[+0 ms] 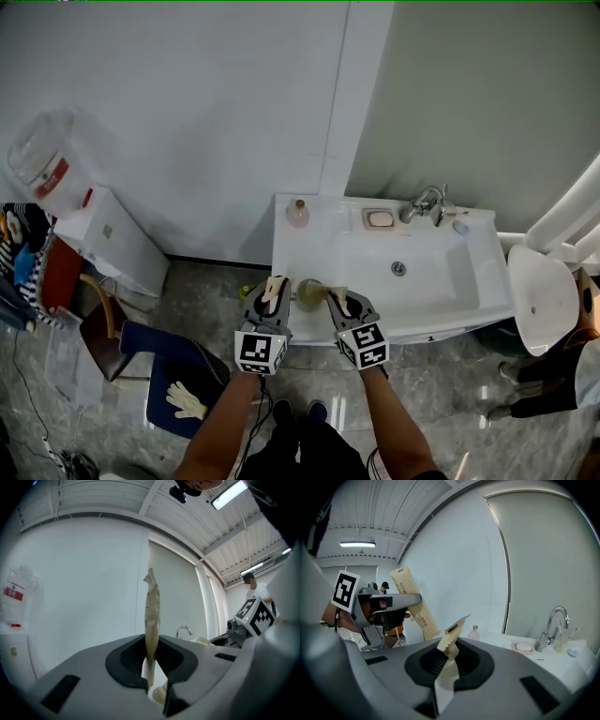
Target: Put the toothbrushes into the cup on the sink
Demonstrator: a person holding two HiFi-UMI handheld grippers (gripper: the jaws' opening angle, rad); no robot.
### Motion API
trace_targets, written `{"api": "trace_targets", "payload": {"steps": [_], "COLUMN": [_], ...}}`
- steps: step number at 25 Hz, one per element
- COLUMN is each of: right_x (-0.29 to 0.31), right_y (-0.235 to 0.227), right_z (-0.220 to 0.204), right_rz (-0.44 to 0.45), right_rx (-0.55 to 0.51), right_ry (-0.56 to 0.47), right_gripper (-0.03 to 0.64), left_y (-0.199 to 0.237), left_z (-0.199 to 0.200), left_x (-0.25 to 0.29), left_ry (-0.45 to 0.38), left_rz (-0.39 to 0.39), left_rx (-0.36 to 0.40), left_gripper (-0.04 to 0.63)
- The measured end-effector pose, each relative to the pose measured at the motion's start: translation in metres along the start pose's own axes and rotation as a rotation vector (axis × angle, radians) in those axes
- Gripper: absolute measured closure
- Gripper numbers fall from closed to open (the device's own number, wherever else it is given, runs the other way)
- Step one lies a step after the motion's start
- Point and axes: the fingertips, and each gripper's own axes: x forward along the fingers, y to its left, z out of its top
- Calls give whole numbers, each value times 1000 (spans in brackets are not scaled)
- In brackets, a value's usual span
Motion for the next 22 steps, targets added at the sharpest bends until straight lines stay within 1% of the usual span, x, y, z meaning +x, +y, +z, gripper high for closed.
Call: {"api": "trace_targets", "payload": {"steps": [5, 11, 12, 13, 15, 16, 22], "right_x": [4, 4, 4, 5, 5, 5, -3], "right_y": [0, -5, -5, -4, -4, -5, -17], "right_z": [-20, -28, -28, -28, -27, -25, -1], "right_rz": [7, -1, 2, 8, 18, 20, -16], "right_rx": [17, 33, 38, 46, 65, 73, 73], "right_ry": [34, 41, 38, 35, 27, 18, -67], "right_gripper": [569, 568, 563, 542, 490, 482, 480], "left_y": [-8, -14, -15, -15, -15, -15, -19], "left_z": [-10, -12, -12, -11, -10, -9, -11], "left_x": [-1, 0, 1, 1, 1, 2, 5], "left_ry": [13, 20, 21, 22, 22, 23, 27], "left_rz": [-16, -28, -31, -32, -32, -32, -42], "left_rx": [-4, -13, -14, -14, -16, -16, -21], "left_gripper": [538, 538, 538, 538, 538, 538, 538]}}
